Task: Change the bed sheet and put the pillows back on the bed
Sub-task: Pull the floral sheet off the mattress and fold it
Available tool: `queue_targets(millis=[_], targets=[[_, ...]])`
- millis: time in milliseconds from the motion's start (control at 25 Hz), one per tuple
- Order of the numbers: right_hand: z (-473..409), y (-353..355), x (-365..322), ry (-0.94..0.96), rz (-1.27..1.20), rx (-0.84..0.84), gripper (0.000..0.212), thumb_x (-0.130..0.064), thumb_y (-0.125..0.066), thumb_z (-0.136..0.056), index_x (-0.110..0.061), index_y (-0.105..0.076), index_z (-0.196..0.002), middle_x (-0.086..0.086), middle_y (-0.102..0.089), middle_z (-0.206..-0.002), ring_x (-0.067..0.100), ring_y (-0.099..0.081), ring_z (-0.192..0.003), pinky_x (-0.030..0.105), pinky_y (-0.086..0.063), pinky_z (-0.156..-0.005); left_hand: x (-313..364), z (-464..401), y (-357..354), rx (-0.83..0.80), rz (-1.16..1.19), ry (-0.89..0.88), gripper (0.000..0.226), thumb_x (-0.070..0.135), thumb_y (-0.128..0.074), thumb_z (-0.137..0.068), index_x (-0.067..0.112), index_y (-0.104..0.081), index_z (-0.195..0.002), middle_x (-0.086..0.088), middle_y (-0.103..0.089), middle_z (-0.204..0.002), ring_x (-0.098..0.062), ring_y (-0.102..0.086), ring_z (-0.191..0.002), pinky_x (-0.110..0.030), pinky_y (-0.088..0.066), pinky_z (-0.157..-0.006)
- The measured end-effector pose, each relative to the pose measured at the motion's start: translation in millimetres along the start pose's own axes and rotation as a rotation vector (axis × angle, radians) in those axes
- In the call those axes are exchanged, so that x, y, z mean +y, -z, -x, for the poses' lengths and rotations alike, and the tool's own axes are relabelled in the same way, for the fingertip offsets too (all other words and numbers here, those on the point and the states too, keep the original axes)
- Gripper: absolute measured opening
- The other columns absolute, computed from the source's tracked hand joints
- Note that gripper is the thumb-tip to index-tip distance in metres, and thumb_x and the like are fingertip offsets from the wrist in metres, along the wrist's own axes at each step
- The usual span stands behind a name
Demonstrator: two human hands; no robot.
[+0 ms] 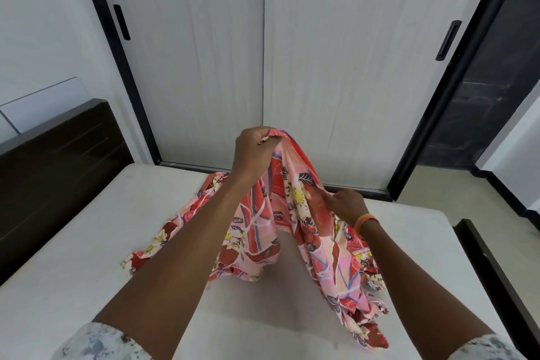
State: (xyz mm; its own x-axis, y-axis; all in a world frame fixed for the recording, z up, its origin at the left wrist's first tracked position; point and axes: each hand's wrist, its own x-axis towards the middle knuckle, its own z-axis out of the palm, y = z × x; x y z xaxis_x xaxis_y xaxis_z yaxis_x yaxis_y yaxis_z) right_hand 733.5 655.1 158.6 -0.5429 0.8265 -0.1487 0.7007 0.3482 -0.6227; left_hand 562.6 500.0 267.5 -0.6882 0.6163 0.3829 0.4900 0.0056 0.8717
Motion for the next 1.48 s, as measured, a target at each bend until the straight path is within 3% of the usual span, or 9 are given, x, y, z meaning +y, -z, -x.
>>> queue_targets(millis=[160,240,320,400,520,800,1160,1320,1480], targets=[[7,17,-26,-0.005,-0.652,0.084,0.029,-0.018,-0.041,-0.087,-0.005,-0.054,-0.064,0.017,-0.053,-0.064,0.029,-0.049,-0.066,0.046,-0.045,-0.069,-14,6,5,-0.091,-0.333,0.147,0.025,0.026,-0.070,-0.089,0.013,-0.071,-0.111,0.007,-0.069,-0.090,-0.017,-0.068,-0.090,-0.015,-0.044,-0.068],[12,33,-50,0.195,-0.581,0.136,0.033,-0.017,-0.041,-0.091,-0.015,-0.046,-0.059,0.003,-0.047,-0.060,0.020,-0.043,-0.066,0.035,-0.038,-0.065,-19,17,1,-0.239,-0.359,0.148,0.068,0.030,-0.082,-0.078,0.016,-0.053,-0.138,0.000,-0.061,-0.128,-0.018,-0.057,-0.117,-0.022,-0.041,-0.090],[21,46,-77,0.416,-0.510,0.065,0.037,-0.017,-0.044,-0.099,-0.010,-0.051,-0.063,0.002,-0.051,-0.062,0.020,-0.048,-0.063,0.034,-0.042,-0.063,-11,28,-13,-0.379,-0.255,0.095,0.094,0.041,-0.088,-0.068,0.023,-0.041,-0.147,0.004,-0.053,-0.140,-0.010,-0.050,-0.121,-0.025,-0.038,-0.094],[29,54,-98,0.569,-0.397,0.009,0.030,-0.025,-0.054,-0.099,-0.004,-0.056,-0.077,0.004,-0.057,-0.066,0.013,-0.055,-0.059,0.031,-0.048,-0.059,-4,31,-26,-0.406,-0.191,0.013,0.074,0.040,-0.085,-0.073,0.025,-0.053,-0.137,0.006,-0.062,-0.128,-0.007,-0.056,-0.110,-0.026,-0.044,-0.089],[35,61,-106,0.692,-0.259,0.028,0.024,-0.028,-0.075,-0.085,-0.008,-0.062,-0.085,0.001,-0.063,-0.074,0.007,-0.055,-0.063,0.020,-0.045,-0.058,0,20,-28,-0.280,-0.171,-0.088,0.006,0.015,-0.071,-0.086,0.015,-0.075,-0.091,0.004,-0.071,-0.077,-0.009,-0.064,-0.070,-0.030,-0.049,-0.065],[17,53,-48,0.509,0.072,-0.023,0.024,-0.013,-0.070,-0.086,-0.022,-0.057,-0.068,0.002,-0.060,-0.072,0.019,-0.056,-0.069,0.031,-0.045,-0.067,-4,6,-13,-0.012,-0.244,-0.148,0.017,0.014,-0.065,-0.091,0.018,-0.079,-0.101,0.008,-0.072,-0.091,0.006,-0.058,-0.073,0.000,-0.040,-0.069],[-6,18,22,0.030,0.299,0.070,0.020,-0.010,-0.051,-0.085,-0.010,-0.066,-0.072,0.011,-0.063,-0.070,0.033,-0.065,-0.073,0.031,-0.050,-0.061,-9,-8,8,0.357,-0.217,-0.023,0.023,0.012,-0.057,-0.093,0.016,-0.078,-0.103,-0.003,-0.071,-0.102,-0.013,-0.064,-0.093,-0.011,-0.042,-0.074],[-7,27,5,0.043,-0.190,0.137,0.027,-0.008,-0.056,-0.089,-0.001,-0.062,-0.063,0.017,-0.058,-0.064,0.027,-0.055,-0.066,0.038,-0.044,-0.061,-23,-6,6,0.114,-0.423,0.157,0.029,0.007,-0.058,-0.088,0.019,-0.073,-0.110,-0.006,-0.065,-0.113,-0.020,-0.065,-0.098,-0.020,-0.046,-0.076],[20,51,-63,0.322,-0.366,-0.014,0.027,-0.029,-0.069,-0.088,-0.009,-0.073,-0.070,0.016,-0.062,-0.060,0.013,-0.051,-0.055,0.024,-0.039,-0.053,-25,27,-23,-0.412,-0.234,0.172,0.077,0.013,-0.076,-0.079,0.021,-0.041,-0.147,-0.001,-0.051,-0.143,-0.017,-0.053,-0.125,-0.024,-0.043,-0.095]])
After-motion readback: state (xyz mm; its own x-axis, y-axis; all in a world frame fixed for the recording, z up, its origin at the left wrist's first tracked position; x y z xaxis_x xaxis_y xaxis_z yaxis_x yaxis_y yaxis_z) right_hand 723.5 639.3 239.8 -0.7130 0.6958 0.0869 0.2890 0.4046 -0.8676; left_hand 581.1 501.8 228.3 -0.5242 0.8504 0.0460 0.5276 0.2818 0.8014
